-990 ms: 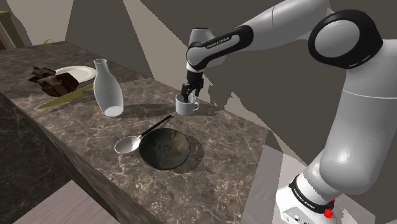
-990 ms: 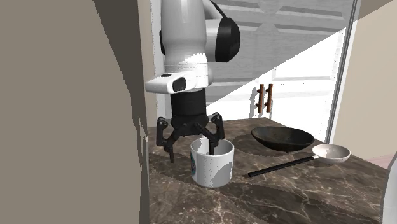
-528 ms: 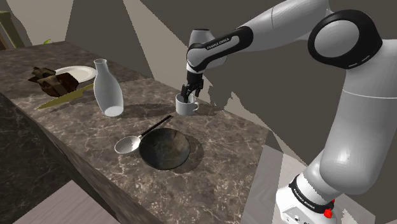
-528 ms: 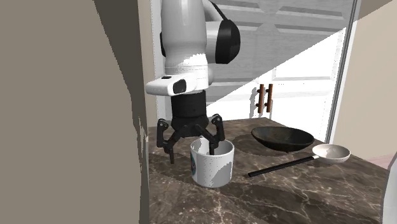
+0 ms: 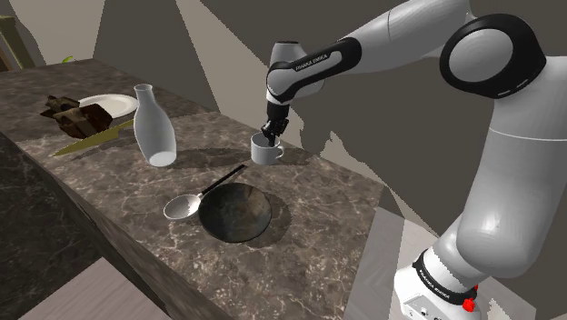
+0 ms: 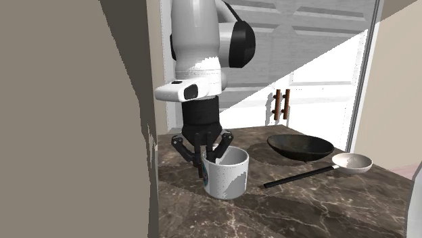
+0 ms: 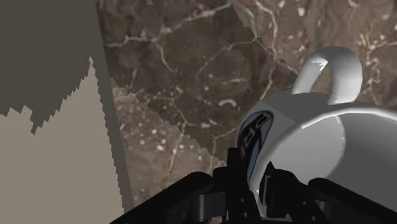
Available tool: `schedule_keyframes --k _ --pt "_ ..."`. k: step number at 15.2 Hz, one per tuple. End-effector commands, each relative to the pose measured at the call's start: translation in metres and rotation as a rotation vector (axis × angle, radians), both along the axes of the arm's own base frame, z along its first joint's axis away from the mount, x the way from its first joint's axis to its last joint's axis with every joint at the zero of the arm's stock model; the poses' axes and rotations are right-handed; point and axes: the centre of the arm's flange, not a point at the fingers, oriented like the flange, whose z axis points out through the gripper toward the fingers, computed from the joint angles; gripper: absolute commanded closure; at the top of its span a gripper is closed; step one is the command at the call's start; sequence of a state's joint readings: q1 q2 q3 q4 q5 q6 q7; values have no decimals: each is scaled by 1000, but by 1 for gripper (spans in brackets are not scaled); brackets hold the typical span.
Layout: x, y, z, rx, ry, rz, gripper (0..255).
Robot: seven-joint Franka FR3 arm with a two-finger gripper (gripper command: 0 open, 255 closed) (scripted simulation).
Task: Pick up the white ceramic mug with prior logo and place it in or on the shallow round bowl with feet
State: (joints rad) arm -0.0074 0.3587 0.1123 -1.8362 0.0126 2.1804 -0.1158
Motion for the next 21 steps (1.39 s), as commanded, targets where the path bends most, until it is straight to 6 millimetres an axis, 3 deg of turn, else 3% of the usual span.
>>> schedule_keyframes --k 1,21 --pt "0 0 0 0 0 0 255" --pt "0 0 100 0 0 0 255"
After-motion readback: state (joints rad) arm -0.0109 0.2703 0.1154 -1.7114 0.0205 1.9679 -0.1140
